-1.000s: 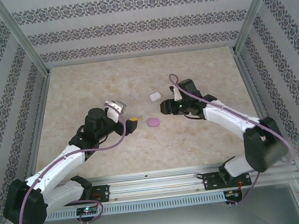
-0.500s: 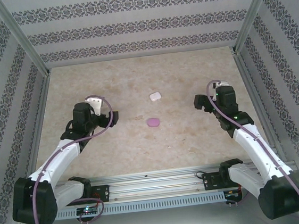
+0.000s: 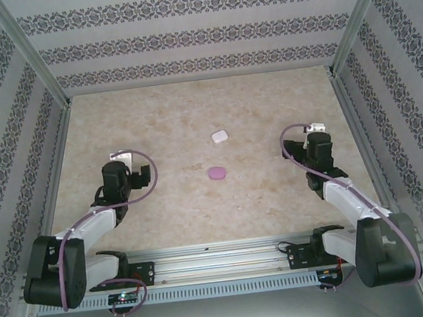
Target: Insert the wireless bluetooth earbuds into the charging case
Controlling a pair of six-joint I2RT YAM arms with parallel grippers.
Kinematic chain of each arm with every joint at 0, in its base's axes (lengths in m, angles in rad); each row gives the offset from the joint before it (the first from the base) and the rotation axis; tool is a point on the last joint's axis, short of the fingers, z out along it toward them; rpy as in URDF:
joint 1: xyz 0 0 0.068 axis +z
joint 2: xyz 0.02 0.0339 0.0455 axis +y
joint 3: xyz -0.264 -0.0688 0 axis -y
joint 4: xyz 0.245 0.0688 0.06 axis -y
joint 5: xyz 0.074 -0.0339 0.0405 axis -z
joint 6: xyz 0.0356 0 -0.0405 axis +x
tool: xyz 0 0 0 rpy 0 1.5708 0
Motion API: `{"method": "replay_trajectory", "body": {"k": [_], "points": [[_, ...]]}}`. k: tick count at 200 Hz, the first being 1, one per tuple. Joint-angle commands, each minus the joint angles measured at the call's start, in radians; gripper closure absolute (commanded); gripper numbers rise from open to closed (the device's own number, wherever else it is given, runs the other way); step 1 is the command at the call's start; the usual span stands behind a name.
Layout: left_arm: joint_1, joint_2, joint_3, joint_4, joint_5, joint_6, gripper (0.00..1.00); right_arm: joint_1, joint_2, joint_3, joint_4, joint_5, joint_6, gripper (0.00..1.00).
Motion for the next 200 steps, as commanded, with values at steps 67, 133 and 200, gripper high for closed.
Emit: {"method": "replay_trajectory", "body": {"k": [67,133,200], "points": [[0.051,0.311,-0.087,0.718,-0.02,0.033,0.0,-0.004,0.225,0.022,0.349,-0.016,-0.048,0.02],[0.06,0.375,-0.009,0.633,0.031,0.041,0.0,-0.007,0.358,-0.031,0.622,-0.057,-0.125,0.02],[0.097,0.377,0.022,0.573,0.066,0.007,0.0,-0.011,0.381,-0.047,0.67,-0.056,-0.122,0.02]]}}
